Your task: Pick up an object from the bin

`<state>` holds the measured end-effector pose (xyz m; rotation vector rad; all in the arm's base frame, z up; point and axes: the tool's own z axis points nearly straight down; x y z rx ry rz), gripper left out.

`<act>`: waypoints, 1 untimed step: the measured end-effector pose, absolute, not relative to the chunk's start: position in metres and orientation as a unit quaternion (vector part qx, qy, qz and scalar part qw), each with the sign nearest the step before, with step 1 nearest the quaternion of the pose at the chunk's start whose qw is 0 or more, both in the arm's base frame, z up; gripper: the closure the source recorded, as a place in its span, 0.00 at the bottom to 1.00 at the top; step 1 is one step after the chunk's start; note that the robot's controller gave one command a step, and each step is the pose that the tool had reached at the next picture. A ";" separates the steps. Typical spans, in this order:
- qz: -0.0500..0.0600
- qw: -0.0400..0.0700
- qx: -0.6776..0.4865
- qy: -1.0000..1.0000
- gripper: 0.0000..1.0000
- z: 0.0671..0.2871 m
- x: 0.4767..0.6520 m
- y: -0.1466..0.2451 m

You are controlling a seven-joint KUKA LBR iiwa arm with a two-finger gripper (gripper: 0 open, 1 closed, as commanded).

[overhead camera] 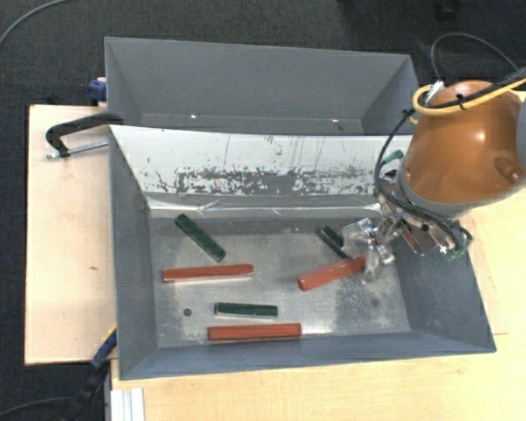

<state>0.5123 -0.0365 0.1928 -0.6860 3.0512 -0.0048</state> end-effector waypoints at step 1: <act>-0.001 0.007 -0.225 0.974 1.00 0.253 0.511 -0.031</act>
Offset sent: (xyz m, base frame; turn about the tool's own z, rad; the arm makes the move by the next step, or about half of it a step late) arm -0.0039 0.0049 0.0555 -0.0128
